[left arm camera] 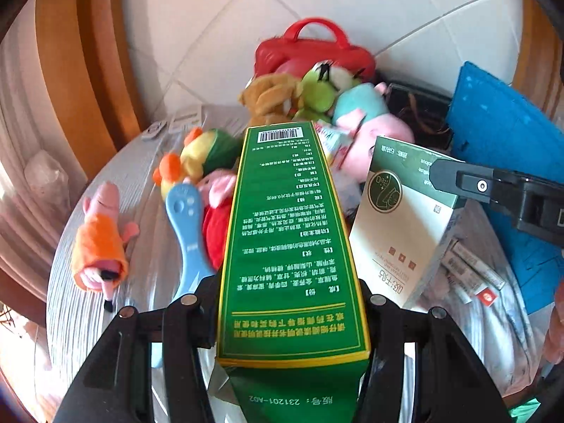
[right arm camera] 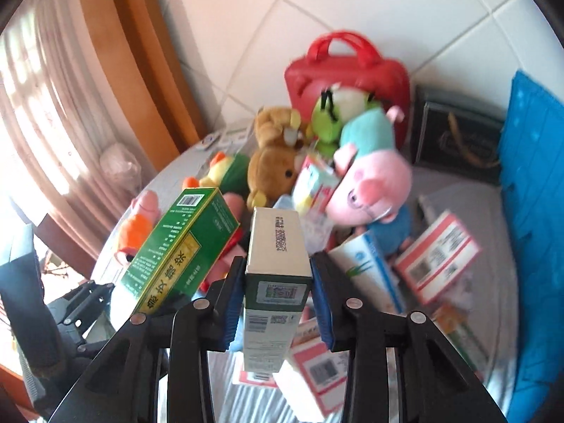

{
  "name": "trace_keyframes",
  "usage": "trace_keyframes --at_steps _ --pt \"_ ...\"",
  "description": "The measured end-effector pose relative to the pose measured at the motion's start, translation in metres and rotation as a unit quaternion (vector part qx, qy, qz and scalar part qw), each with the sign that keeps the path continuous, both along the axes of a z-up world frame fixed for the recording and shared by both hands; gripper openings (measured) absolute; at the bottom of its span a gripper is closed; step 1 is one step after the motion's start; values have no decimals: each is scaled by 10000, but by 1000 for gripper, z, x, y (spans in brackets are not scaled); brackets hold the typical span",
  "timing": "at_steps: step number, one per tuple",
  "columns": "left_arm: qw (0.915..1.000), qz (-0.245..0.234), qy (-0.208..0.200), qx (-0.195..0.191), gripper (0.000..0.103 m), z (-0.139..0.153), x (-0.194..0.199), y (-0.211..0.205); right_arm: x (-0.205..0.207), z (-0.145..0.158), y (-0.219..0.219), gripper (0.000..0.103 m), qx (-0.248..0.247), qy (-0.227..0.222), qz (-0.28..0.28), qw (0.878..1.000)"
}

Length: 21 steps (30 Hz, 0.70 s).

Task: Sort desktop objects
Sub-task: 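Grasp the tall green medicine box with the left tool while the right tool grasps a white medicine box, then carry both medicine boxes into the blue crate and open both tools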

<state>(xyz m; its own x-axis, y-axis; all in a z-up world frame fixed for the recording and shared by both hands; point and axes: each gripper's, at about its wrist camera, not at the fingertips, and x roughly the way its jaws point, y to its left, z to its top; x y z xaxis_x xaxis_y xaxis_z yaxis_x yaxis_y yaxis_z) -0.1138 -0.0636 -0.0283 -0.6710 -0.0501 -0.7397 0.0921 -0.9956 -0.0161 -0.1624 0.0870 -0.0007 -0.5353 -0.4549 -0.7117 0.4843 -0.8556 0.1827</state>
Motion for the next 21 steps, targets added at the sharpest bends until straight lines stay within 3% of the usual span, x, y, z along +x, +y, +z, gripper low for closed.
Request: trace_keyframes --at_steps 10,21 --pt "9967 -391 692 -164 51 58 20 65 32 76 69 35 -107 1101 -385 9931" --pt "9872 -1055 1189 -124 51 109 16 165 55 156 178 34 -28 2132 -1166 9700"
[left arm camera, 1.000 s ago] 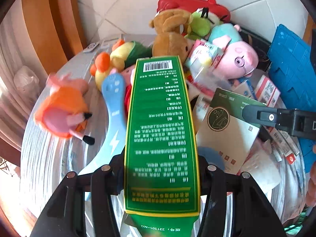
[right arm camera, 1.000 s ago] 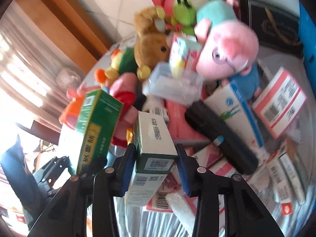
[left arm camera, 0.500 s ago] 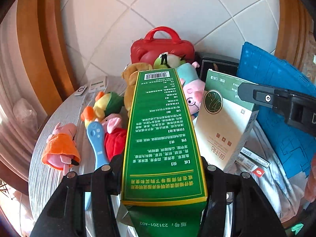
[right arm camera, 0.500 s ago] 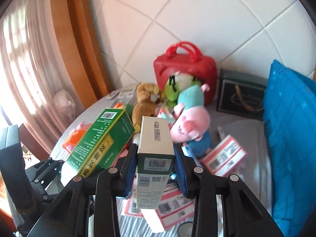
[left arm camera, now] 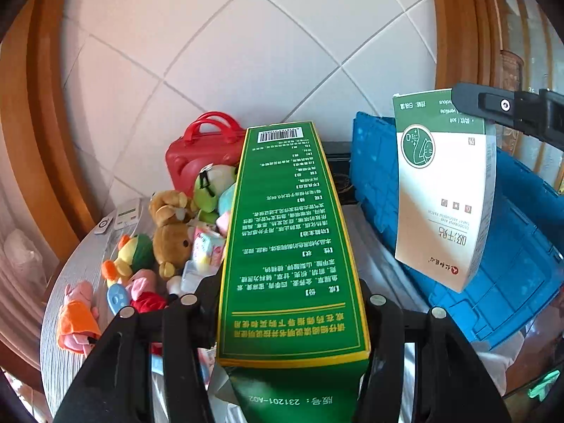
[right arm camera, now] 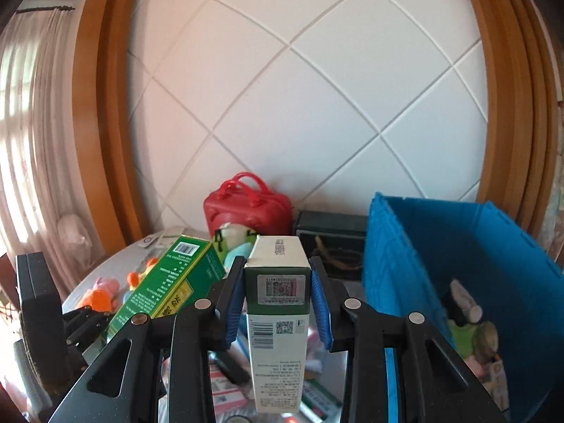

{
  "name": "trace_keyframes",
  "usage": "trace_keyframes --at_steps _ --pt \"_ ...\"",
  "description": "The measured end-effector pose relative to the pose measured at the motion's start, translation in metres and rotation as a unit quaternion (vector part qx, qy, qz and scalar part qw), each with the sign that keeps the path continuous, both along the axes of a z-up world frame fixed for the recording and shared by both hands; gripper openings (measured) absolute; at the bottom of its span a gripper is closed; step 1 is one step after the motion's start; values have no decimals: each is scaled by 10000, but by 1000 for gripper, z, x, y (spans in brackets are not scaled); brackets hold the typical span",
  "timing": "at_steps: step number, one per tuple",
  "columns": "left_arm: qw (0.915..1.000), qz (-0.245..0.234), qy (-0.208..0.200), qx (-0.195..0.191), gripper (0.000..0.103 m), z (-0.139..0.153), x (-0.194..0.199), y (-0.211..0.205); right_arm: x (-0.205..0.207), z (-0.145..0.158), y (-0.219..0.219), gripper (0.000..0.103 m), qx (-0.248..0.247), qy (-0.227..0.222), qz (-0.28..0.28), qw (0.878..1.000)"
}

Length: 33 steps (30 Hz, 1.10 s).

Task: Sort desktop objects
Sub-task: 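Carry both medicine boxes into the blue crate and open both tools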

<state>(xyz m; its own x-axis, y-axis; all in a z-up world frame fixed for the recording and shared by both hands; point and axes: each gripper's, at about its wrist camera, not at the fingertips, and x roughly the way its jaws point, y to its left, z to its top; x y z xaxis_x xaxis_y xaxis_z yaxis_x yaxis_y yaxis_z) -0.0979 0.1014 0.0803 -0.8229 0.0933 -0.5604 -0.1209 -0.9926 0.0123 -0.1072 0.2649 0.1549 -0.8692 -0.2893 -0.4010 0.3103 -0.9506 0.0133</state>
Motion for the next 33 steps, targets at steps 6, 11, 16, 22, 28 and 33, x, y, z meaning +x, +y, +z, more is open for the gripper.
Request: trace_keyframes --at_steps 6,11,16,22,28,33 --pt "9984 -516 231 83 51 34 -15 72 2 48 81 34 -249 322 -348 9986" --pt "9942 -998 346 181 51 63 -25 140 2 73 156 34 -149 465 -846 9952" --pt "9891 -1429 164 301 51 74 -34 217 -3 74 232 34 40 359 -1330 9905" --pt "9807 -1938 -209 166 51 69 -45 299 -16 45 295 34 351 73 -1661 9855" --pt "9785 -1985 -553 -110 51 54 -58 349 -31 5 342 34 418 -334 -1714 9837" --pt "9812 -1814 -447 -475 51 54 -55 361 -45 -27 361 34 644 -557 -1727 9813"
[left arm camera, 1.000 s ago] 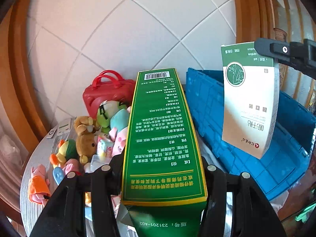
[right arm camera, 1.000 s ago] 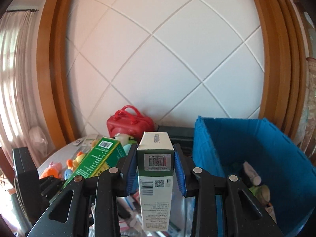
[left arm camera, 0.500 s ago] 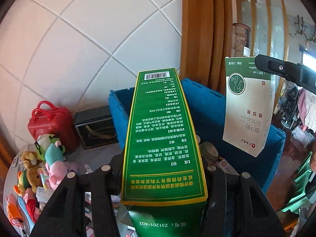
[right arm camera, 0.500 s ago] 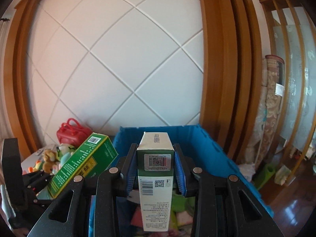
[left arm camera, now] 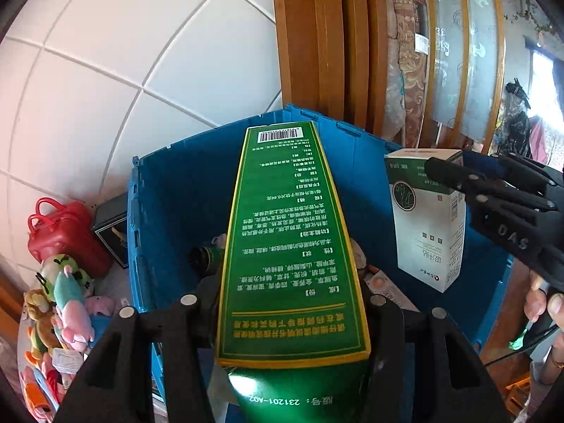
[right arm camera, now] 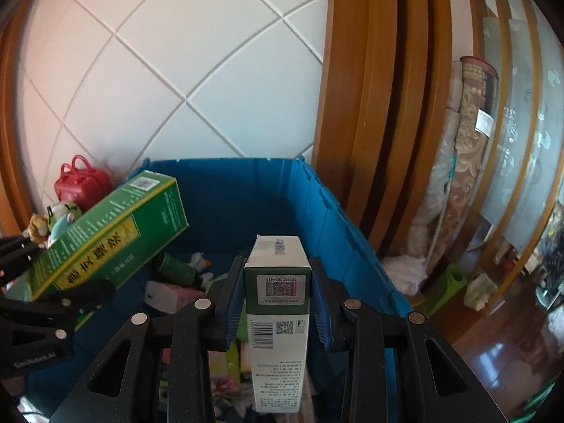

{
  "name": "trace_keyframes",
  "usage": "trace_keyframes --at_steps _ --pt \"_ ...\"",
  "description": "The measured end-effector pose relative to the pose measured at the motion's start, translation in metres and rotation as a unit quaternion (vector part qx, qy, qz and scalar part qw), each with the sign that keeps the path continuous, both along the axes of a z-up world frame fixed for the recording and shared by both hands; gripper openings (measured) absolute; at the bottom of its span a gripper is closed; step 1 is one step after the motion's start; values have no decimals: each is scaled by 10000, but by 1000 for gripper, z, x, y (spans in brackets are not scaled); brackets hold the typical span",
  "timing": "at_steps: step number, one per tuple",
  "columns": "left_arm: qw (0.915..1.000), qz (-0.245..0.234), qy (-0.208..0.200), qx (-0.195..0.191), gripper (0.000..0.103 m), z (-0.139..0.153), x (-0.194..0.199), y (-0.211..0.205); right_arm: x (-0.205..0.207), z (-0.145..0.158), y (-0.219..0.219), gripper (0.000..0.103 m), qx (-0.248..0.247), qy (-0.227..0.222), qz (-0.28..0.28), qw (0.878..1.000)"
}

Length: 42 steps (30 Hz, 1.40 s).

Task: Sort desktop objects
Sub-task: 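Carry both medicine boxes into the blue crate and open both tools, then move both tools back over the table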

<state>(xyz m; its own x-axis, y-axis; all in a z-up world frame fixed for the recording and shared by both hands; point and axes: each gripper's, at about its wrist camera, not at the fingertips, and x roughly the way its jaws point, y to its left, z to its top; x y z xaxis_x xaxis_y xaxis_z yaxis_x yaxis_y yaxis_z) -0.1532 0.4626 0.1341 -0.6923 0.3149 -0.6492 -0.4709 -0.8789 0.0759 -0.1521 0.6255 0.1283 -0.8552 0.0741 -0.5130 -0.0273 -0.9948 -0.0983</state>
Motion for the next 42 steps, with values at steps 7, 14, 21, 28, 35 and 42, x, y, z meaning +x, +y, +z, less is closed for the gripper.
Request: trace_keyframes --at_steps 7,14,21,28,35,42 --pt "9995 9 5 -314 63 -6 0 13 -14 -34 10 34 192 -208 -262 9993" --pt "9987 111 154 -483 78 -9 3 20 -16 -40 17 35 338 -139 -712 9968" --pt "9993 170 80 -328 78 -9 -3 12 -12 -36 18 81 447 50 -967 9943" --pt "9993 194 135 -296 78 -7 -2 9 -12 -33 17 103 528 144 -1082 9926" --pt "9988 442 144 -144 78 -6 -4 1 -8 -32 32 103 84 256 -1195 9925" --pt "9963 610 481 361 78 11 17 -30 -4 -32 31 103 145 330 -1353 9901"
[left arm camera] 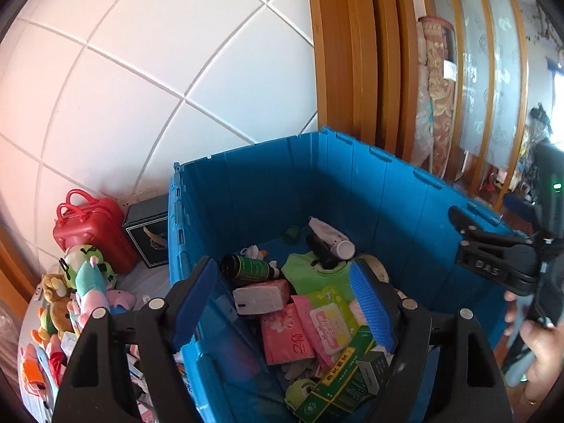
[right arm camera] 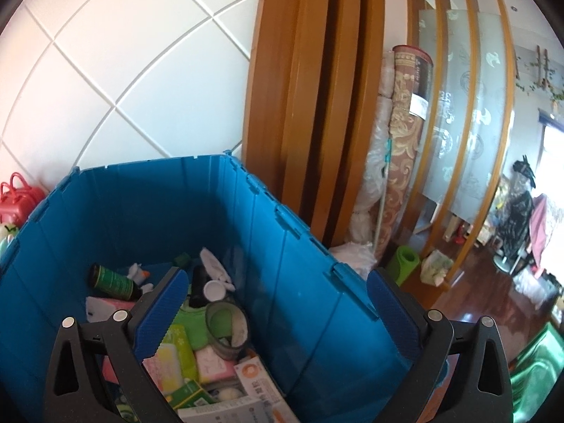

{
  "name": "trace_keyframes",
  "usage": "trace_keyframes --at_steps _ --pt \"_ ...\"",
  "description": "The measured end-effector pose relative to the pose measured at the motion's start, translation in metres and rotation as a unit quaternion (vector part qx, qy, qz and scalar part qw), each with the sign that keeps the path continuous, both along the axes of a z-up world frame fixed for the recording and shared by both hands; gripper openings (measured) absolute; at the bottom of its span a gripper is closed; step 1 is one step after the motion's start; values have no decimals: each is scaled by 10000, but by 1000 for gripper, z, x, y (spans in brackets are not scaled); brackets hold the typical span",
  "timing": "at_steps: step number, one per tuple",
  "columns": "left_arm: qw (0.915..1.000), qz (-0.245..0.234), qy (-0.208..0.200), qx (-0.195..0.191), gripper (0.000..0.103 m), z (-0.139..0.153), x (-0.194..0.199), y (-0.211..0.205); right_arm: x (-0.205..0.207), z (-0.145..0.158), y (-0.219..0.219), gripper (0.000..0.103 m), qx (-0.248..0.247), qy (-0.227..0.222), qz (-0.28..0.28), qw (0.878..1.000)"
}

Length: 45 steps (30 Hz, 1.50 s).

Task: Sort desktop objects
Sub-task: 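Move both tools back over the table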

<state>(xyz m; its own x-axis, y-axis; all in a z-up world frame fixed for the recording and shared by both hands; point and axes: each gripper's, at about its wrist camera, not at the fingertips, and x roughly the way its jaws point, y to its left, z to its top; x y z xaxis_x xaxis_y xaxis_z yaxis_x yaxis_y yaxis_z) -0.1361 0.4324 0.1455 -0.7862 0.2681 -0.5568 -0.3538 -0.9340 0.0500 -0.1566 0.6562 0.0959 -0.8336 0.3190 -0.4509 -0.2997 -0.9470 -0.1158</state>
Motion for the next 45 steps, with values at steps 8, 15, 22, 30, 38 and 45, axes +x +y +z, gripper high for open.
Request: trace_keyframes --at_steps 8,15,22,30,38,45 --pt "9935 897 614 351 96 10 29 -83 21 10 -22 103 -416 13 257 9988" --pt "9887 1349 549 365 96 -5 34 -157 53 44 -96 103 -463 395 1005 9931" --pt "9816 1869 219 320 96 -35 39 -253 87 69 -194 103 -257 652 1686 9832" --pt "9717 2321 -442 -27 96 -98 50 -367 94 55 -305 103 -118 458 2169 9751" --pt "9551 2702 -1147 -390 96 -178 56 -469 83 -11 -385 103 -251 -236 2513 9673" --pt "9310 3135 -1794 -527 96 -237 67 -548 74 -72 -401 103 -418 -930 2353 9666"
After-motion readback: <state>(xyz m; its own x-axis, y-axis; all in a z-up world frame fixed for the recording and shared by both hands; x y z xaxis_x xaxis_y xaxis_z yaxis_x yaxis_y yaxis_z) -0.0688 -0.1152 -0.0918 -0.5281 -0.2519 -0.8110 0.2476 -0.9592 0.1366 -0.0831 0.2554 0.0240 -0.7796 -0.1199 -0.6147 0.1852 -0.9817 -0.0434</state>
